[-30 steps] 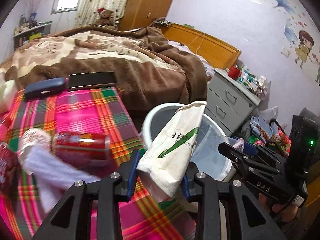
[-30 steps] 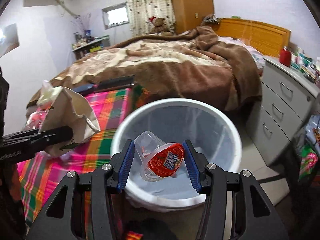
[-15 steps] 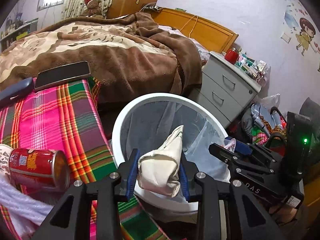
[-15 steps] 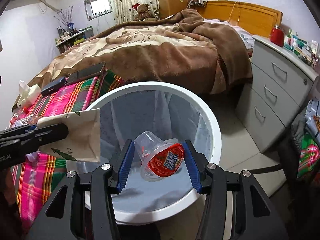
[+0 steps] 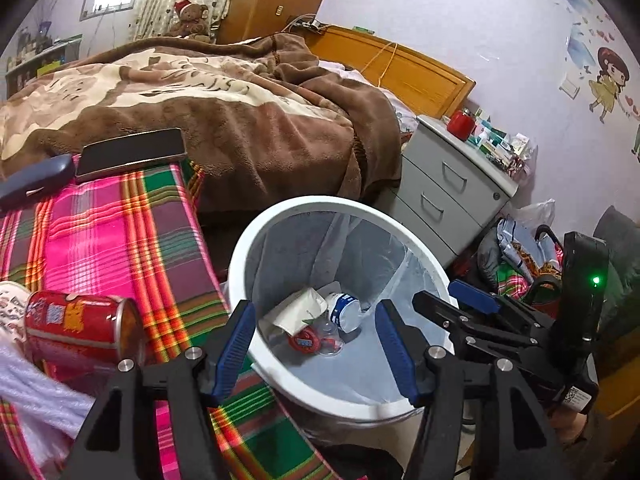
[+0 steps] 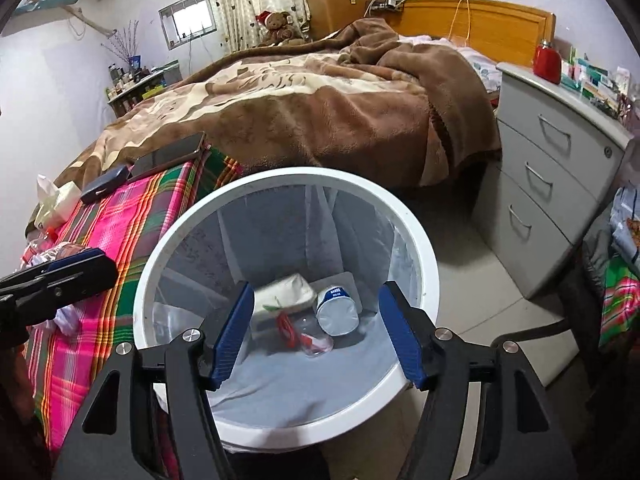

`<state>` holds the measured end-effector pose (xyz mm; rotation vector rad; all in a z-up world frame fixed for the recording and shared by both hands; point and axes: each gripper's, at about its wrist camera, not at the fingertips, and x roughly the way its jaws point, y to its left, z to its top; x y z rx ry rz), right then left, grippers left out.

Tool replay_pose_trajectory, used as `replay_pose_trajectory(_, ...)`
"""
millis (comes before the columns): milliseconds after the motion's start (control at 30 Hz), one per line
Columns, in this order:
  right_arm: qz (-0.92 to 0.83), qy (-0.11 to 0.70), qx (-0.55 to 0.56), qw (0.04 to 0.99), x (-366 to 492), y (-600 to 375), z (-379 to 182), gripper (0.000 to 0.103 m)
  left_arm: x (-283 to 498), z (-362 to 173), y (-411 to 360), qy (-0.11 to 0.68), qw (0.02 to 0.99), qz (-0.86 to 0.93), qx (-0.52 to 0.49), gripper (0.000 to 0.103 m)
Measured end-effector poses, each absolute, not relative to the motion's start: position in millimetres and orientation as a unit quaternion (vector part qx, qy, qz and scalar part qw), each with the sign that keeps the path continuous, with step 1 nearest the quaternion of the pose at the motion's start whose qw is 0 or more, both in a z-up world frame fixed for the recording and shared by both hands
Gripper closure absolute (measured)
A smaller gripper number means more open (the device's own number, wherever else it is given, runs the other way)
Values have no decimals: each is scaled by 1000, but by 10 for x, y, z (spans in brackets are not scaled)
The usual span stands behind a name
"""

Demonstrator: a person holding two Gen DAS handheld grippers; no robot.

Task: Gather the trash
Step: 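Open the right tool over the bin while the left tool releases the paper bag into it, then move both tools back over the remaining trash on the bed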

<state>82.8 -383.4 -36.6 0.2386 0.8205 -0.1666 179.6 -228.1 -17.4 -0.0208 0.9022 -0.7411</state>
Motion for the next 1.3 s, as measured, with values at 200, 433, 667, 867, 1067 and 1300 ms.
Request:
replay_pose_trajectory(200, -72, 386, 112, 913, 807, -3742, -286, 36, 1700, -115, -2004, 418, 846, -332, -14, 41)
replay_pose_trajectory(433, -19, 324, 111, 939, 716, -3486, -102, 36, 1552, -15, -1538, 400, 869, -290, -22, 41)
replay_pose_trajectory(667, 40, 292, 61, 954, 740, -3026, 36, 36, 1409, 72, -931, 383, 892, -238, -38, 41)
replay_pose_trajectory(867, 82, 303, 57, 948, 886, -2734, -10, 36, 1323, 145, -438, 370, 907, -193, -51, 40)
replay_pose_trajectory(1067, 135, 325, 51, 935, 934, -2385, -81, 36, 1259, 144, 11, 364, 916, -154, -69, 40)
replay_pose_trajectory(1300, 168, 353, 15, 920, 1061, -2001, -198, 37, 1239, 23, 547, 372, 920, -95, -81, 39)
